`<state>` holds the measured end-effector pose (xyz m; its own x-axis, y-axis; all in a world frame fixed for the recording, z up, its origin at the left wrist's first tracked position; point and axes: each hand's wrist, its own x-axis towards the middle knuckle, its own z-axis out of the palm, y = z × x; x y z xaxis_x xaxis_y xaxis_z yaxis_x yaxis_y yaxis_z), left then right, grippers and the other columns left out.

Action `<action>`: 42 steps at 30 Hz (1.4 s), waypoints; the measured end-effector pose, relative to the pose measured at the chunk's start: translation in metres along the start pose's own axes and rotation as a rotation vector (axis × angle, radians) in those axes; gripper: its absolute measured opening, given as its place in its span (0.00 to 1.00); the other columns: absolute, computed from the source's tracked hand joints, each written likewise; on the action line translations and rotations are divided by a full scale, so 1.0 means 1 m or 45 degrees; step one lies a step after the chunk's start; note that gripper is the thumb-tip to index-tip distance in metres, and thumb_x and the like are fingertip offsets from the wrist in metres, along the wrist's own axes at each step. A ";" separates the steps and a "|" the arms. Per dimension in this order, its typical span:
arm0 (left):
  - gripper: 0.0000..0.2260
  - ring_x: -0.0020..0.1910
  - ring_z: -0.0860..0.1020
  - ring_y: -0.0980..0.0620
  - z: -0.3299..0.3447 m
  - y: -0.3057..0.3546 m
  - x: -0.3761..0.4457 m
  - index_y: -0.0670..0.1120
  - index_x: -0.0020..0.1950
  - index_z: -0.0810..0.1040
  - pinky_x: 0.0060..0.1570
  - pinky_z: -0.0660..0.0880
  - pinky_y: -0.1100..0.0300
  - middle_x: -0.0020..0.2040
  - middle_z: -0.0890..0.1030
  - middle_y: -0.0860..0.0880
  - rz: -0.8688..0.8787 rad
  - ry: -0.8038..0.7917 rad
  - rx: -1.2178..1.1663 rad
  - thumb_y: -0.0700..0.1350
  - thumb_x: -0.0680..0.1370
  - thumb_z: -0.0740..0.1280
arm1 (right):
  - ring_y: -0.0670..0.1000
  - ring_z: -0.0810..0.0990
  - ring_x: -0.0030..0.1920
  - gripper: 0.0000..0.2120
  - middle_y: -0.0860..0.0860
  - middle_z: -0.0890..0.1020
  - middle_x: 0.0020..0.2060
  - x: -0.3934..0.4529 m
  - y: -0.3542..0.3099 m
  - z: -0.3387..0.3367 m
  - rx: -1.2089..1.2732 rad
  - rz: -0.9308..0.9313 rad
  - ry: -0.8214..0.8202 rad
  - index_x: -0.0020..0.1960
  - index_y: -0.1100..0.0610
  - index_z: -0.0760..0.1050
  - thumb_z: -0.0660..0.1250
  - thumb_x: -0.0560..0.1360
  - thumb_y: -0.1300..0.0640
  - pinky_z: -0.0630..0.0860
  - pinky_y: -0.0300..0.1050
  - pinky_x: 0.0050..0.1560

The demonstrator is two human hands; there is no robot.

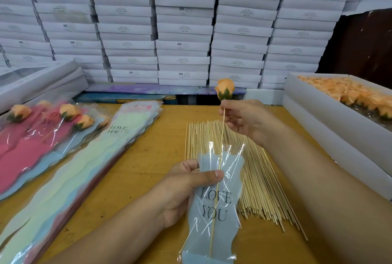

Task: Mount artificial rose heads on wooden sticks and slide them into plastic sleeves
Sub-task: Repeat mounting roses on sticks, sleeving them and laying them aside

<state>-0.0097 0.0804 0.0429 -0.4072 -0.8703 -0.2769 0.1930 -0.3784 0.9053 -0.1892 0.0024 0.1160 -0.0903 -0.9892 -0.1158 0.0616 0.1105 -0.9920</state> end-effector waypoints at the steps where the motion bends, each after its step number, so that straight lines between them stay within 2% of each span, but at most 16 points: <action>1: 0.24 0.46 0.84 0.41 0.000 0.000 0.000 0.34 0.60 0.80 0.50 0.82 0.48 0.55 0.84 0.34 0.001 -0.003 0.007 0.37 0.67 0.80 | 0.46 0.79 0.32 0.05 0.50 0.85 0.34 0.002 0.000 0.000 0.004 -0.005 0.011 0.46 0.60 0.81 0.71 0.77 0.57 0.76 0.36 0.32; 6: 0.22 0.45 0.84 0.42 -0.003 0.001 0.001 0.35 0.58 0.82 0.46 0.84 0.51 0.53 0.85 0.35 0.009 0.029 0.009 0.37 0.65 0.78 | 0.44 0.80 0.32 0.04 0.51 0.85 0.36 0.003 0.005 0.001 -0.016 -0.014 -0.013 0.45 0.59 0.82 0.73 0.76 0.58 0.77 0.36 0.34; 10: 0.11 0.40 0.85 0.46 -0.004 0.003 0.001 0.40 0.47 0.86 0.38 0.82 0.56 0.48 0.86 0.38 0.049 0.026 0.007 0.37 0.65 0.78 | 0.45 0.80 0.33 0.03 0.52 0.84 0.37 -0.003 0.015 0.002 -0.077 -0.004 -0.082 0.45 0.59 0.82 0.73 0.75 0.59 0.75 0.37 0.36; 15: 0.04 0.35 0.85 0.49 -0.005 0.005 0.001 0.45 0.38 0.87 0.33 0.80 0.59 0.42 0.86 0.41 0.062 0.026 0.007 0.37 0.66 0.77 | 0.44 0.81 0.35 0.04 0.50 0.84 0.37 -0.015 0.026 0.001 -0.203 0.000 -0.185 0.45 0.58 0.84 0.73 0.75 0.57 0.77 0.41 0.42; 17: 0.07 0.36 0.85 0.48 -0.005 0.005 0.000 0.43 0.43 0.87 0.34 0.81 0.57 0.44 0.86 0.40 0.052 0.030 0.008 0.38 0.65 0.78 | 0.43 0.80 0.34 0.05 0.50 0.84 0.38 -0.019 0.029 0.001 -0.213 0.022 -0.213 0.46 0.59 0.84 0.73 0.74 0.57 0.76 0.40 0.41; 19: 0.15 0.39 0.84 0.46 -0.005 0.005 0.000 0.40 0.50 0.85 0.39 0.83 0.54 0.47 0.86 0.39 0.042 0.028 0.022 0.39 0.64 0.79 | 0.43 0.80 0.33 0.05 0.51 0.84 0.38 -0.022 0.029 0.000 -0.176 0.045 -0.233 0.45 0.59 0.84 0.74 0.74 0.58 0.75 0.39 0.39; 22: 0.10 0.40 0.85 0.47 -0.004 0.004 -0.001 0.44 0.44 0.87 0.40 0.83 0.55 0.47 0.86 0.40 0.055 0.037 0.037 0.39 0.64 0.78 | 0.43 0.79 0.29 0.04 0.50 0.84 0.37 -0.024 0.025 -0.002 -0.170 0.091 -0.258 0.45 0.59 0.83 0.73 0.75 0.58 0.75 0.36 0.32; 23: 0.12 0.41 0.85 0.47 -0.003 0.004 -0.001 0.42 0.47 0.86 0.42 0.83 0.54 0.48 0.86 0.39 0.053 0.037 0.039 0.39 0.64 0.78 | 0.42 0.79 0.29 0.04 0.50 0.85 0.38 -0.023 0.023 -0.003 -0.181 0.099 -0.259 0.46 0.59 0.83 0.73 0.75 0.58 0.75 0.36 0.31; 26: 0.20 0.42 0.85 0.44 -0.002 0.004 -0.001 0.34 0.57 0.81 0.44 0.83 0.52 0.52 0.85 0.36 0.035 0.026 0.023 0.38 0.66 0.77 | 0.45 0.81 0.34 0.09 0.50 0.86 0.40 -0.019 0.017 -0.006 -0.201 0.096 -0.209 0.51 0.60 0.81 0.73 0.75 0.56 0.76 0.37 0.32; 30: 0.22 0.42 0.84 0.42 -0.002 0.005 -0.002 0.32 0.60 0.79 0.45 0.83 0.50 0.53 0.84 0.34 0.025 0.030 0.011 0.37 0.68 0.76 | 0.47 0.83 0.40 0.16 0.52 0.87 0.46 -0.014 0.013 -0.007 -0.191 0.088 -0.161 0.56 0.59 0.80 0.75 0.73 0.52 0.78 0.40 0.41; 34: 0.27 0.47 0.83 0.40 0.000 0.006 -0.004 0.32 0.62 0.78 0.56 0.79 0.43 0.56 0.83 0.33 0.012 0.037 0.036 0.37 0.66 0.81 | 0.49 0.87 0.44 0.20 0.52 0.87 0.49 -0.011 0.011 -0.006 -0.039 0.011 -0.162 0.62 0.56 0.78 0.76 0.73 0.51 0.80 0.39 0.38; 38: 0.28 0.47 0.83 0.41 0.000 0.004 -0.003 0.33 0.62 0.79 0.54 0.80 0.44 0.55 0.84 0.34 -0.012 0.015 0.042 0.39 0.64 0.79 | 0.49 0.87 0.47 0.16 0.47 0.87 0.49 -0.005 0.006 -0.007 -0.022 -0.136 -0.171 0.60 0.50 0.80 0.75 0.74 0.50 0.80 0.44 0.46; 42: 0.24 0.47 0.84 0.41 -0.003 0.003 -0.001 0.36 0.59 0.81 0.53 0.81 0.46 0.54 0.84 0.35 -0.018 -0.004 0.038 0.38 0.64 0.80 | 0.47 0.86 0.48 0.07 0.48 0.87 0.48 -0.002 0.005 -0.009 -0.177 -0.194 -0.217 0.53 0.49 0.83 0.73 0.76 0.52 0.79 0.43 0.47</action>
<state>-0.0055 0.0793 0.0448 -0.4127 -0.8639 -0.2888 0.1605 -0.3811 0.9105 -0.1973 0.0054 0.1110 0.0816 -0.9961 0.0339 -0.0781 -0.0402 -0.9961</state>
